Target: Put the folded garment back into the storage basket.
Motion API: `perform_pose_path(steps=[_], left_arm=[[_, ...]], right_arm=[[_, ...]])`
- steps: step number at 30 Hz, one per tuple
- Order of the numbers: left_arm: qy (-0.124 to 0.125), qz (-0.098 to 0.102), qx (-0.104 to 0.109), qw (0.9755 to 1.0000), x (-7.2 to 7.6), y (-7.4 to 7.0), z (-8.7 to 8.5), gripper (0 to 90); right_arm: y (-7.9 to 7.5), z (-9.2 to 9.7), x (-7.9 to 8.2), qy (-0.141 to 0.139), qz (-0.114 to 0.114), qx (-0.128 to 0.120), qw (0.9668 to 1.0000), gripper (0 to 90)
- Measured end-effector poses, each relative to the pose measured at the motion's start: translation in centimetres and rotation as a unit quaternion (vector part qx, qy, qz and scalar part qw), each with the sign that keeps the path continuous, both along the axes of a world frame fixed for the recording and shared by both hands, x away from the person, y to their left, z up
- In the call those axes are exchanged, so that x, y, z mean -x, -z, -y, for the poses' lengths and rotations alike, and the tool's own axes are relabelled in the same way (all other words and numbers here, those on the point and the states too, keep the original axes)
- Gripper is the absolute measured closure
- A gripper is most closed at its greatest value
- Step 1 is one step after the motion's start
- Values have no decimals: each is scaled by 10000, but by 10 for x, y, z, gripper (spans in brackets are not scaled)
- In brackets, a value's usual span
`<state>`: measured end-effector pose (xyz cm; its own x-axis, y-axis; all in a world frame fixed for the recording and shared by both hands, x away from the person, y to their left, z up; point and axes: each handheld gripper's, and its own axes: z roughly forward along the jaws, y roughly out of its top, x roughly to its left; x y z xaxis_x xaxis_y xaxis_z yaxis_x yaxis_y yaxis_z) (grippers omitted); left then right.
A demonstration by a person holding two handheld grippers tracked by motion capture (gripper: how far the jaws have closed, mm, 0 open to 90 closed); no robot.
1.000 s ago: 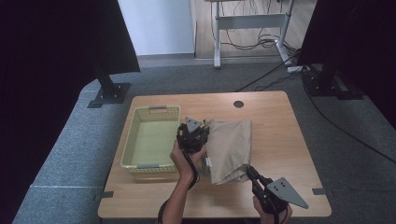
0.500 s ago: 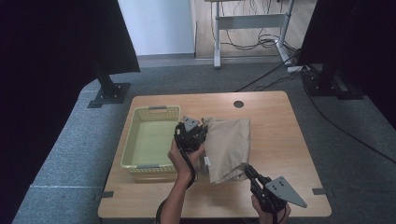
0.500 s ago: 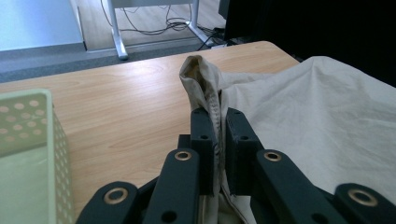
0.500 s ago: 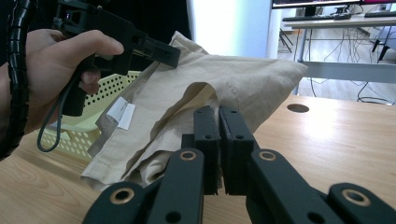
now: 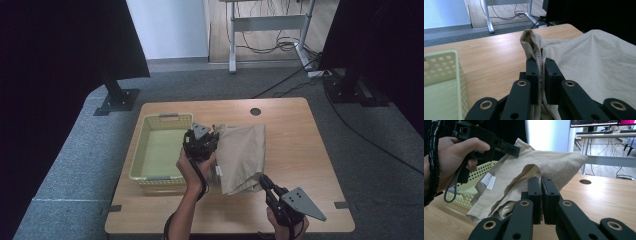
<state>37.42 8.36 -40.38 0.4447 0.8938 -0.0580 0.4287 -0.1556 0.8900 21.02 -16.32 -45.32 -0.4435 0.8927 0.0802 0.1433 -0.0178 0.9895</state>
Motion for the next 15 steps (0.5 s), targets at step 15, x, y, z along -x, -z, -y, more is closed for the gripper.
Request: perform_pose_path(steps=[15], left_arm=[[-80, 41, 36, 10000, 0, -5, -11, 833]], right_arm=[[-4, -12, -5, -63, 39, 49, 10000, 865]])
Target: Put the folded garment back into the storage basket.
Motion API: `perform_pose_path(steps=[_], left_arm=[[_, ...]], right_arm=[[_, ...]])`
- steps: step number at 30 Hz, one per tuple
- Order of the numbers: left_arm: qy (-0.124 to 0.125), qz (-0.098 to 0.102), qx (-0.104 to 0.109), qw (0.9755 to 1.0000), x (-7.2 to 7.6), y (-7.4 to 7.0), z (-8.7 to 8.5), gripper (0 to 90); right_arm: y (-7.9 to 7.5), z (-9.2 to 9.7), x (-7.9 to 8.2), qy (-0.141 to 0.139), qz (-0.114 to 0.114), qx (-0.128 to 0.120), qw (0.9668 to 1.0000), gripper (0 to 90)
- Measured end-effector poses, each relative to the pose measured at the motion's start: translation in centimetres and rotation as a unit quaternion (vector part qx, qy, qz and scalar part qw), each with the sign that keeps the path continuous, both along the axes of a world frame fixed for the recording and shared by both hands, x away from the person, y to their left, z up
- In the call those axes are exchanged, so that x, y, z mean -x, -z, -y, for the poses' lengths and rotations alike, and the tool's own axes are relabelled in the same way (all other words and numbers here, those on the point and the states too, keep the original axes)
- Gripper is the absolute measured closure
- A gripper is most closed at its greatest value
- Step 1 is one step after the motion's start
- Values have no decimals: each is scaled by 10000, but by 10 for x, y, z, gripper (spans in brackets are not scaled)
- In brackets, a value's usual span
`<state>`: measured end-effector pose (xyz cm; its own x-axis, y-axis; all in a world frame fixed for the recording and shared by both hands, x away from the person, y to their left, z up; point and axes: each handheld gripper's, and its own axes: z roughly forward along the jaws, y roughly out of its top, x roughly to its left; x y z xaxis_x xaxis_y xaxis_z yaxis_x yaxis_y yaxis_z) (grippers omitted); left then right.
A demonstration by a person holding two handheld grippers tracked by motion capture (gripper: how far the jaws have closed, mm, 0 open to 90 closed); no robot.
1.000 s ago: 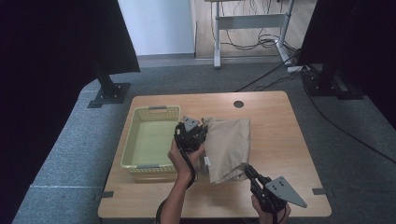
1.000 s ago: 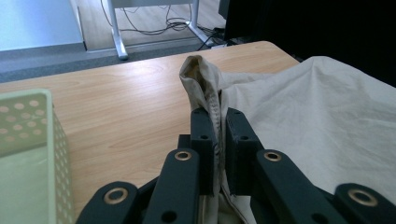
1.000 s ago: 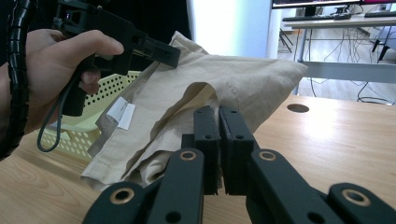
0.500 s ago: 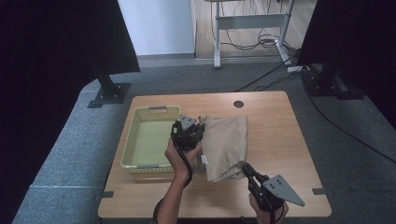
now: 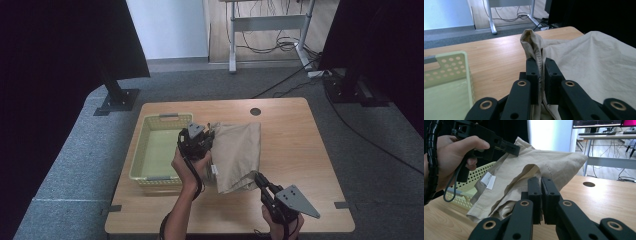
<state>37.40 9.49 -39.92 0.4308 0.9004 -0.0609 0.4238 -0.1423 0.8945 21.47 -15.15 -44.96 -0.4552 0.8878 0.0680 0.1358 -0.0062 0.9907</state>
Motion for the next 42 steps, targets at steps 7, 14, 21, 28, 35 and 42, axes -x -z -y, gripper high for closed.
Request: perform_pose_path(steps=[7, 14, 21, 28, 35, 42], left_arm=[[-40, 16, -17, 10000, 0, -3, -5, 833], [-58, 31, 10, 10000, -3, -2, -9, 833], [-95, 26, 20, 9999, -4, -3, -16, 833], [-133, 36, 5, 9999, -5, -6, -22, 832], [-162, 47, -1, 9999, -6, -7, -28, 833], [-206, 61, 20, 9998, -6, -8, -34, 832]], right_arm=[[0, -4, -2, -13, 0, -6, 10000, 865], [-2, -8, -6, -30, -3, -1, 10000, 865], [-2, -15, -9, -67, -1, 23, 10000, 865], [-3, -20, -12, -100, 14, 27, 9999, 865], [-6, -26, -14, -92, 43, 42, 9999, 865], [-8, -34, -17, -98, 45, 60, 9999, 864]])
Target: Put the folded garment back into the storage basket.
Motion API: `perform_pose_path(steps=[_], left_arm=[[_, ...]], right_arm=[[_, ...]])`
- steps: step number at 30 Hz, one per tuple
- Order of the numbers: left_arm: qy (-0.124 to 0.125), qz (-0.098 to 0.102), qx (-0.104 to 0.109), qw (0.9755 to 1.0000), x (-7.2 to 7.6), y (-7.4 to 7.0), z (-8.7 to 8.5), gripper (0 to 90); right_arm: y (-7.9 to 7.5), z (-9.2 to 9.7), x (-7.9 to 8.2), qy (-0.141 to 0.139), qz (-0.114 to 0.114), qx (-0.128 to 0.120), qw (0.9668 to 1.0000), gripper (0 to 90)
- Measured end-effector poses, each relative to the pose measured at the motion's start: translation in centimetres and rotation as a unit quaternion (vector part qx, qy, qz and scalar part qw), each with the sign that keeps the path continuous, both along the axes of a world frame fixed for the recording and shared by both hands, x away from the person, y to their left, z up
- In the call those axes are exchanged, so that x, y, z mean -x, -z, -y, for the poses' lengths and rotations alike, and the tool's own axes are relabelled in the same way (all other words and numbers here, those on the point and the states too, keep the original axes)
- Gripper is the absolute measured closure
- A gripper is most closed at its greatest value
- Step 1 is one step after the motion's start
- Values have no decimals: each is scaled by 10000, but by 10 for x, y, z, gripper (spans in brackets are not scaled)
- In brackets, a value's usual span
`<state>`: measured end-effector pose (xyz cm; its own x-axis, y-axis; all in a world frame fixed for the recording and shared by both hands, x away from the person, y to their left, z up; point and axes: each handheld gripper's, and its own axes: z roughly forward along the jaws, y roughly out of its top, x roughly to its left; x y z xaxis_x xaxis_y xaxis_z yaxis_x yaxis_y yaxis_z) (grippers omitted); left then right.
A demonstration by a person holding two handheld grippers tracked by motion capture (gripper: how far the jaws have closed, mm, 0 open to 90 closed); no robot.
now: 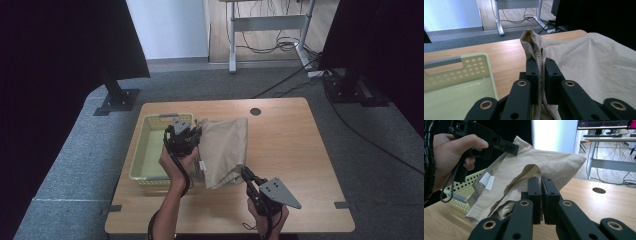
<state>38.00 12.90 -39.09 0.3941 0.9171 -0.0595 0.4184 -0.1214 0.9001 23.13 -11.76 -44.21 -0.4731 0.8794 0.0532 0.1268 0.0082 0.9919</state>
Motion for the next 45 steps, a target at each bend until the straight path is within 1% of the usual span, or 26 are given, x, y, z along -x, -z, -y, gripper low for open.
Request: perform_pose_path(steps=[22, 26, 27, 31, 32, 45], left_arm=[[-79, -18, -14, 10000, -2, 0, -14, 832], [-92, -16, -22, 10000, -2, -1, -17, 832], [-119, 4, -23, 9999, -2, -3, -21, 832], [-120, 3, -29, 9999, -2, -4, -22, 832], [-138, 8, -31, 9999, -3, -5, -26, 832], [-169, 10, -7, 9999, -4, -7, -34, 832]], right_arm=[[-1, -11, -5, -40, 16, 23, 10000, 864], [-1, -15, -6, -55, 19, 34, 10000, 864], [-1, -19, -8, -69, 20, 44, 10000, 864], [-1, -21, -9, -75, 20, 42, 10000, 864], [-2, -24, -10, -87, 22, 45, 9999, 864], [-4, -33, -13, -120, 45, 74, 9999, 864]])
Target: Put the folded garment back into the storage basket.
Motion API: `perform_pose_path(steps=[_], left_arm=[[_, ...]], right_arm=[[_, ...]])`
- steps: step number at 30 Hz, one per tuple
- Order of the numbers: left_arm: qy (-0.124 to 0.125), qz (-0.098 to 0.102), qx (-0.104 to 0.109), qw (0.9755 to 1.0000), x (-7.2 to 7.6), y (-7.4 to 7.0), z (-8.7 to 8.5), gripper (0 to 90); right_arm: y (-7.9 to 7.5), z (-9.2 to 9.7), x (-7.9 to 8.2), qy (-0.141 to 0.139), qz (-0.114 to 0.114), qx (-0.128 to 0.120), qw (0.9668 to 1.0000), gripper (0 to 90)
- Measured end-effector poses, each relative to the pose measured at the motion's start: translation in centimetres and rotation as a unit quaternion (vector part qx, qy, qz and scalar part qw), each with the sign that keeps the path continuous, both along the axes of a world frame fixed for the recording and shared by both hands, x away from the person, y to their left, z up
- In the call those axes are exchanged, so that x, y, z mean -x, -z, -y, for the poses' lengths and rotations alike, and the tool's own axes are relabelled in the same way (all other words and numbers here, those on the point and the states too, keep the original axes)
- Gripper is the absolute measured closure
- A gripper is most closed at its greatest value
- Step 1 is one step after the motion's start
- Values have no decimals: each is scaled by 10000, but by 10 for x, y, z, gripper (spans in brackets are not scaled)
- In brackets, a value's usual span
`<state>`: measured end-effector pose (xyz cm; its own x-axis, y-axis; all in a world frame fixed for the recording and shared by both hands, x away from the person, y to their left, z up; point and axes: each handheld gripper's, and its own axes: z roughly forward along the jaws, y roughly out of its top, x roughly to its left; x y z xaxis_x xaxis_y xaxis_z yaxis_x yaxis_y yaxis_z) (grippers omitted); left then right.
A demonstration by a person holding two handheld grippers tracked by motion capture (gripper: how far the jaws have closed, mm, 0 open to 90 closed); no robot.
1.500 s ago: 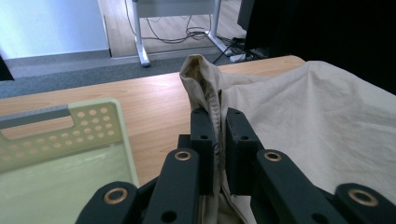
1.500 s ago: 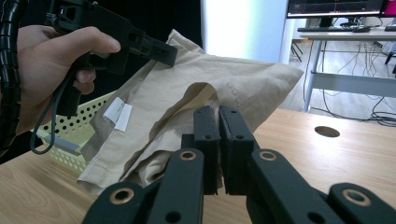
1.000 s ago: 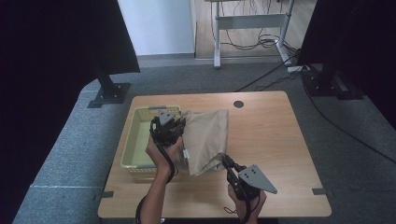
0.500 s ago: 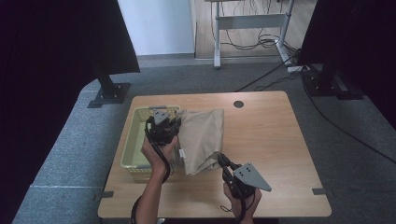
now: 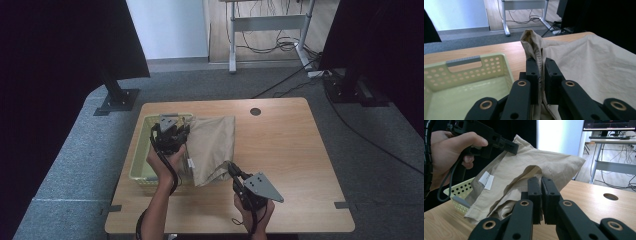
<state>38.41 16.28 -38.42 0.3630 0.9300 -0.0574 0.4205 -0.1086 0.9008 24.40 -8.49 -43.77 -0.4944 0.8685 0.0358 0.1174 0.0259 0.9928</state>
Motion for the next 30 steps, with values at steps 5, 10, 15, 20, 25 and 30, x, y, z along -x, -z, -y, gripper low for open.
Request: perform_pose_path(steps=[5, 10, 15, 20, 25, 30], left_arm=[[-32, 12, 6, 10000, 0, -1, -3, 832], [-74, 3, -18, 10000, -1, -1, -8, 832], [-104, -8, 4, 9999, -2, -2, -14, 832], [-132, -18, 22, 9999, -2, -1, -18, 832], [-146, -30, 14, 9999, -2, -1, -20, 832], [-166, -25, 26, 9999, -2, -1, -24, 832]], right_arm=[[-1, -4, -1, -36, 12, 18, 10000, 864], [-3, -11, -3, -90, 9, 49, 9999, 864], [-3, -15, -5, -103, 10, 55, 9999, 864], [-3, -19, -7, -124, -7, 48, 9999, 863], [-2, -21, -8, -132, -8, 44, 9999, 864], [-1, -22, -10, -139, -23, 52, 9999, 864]])
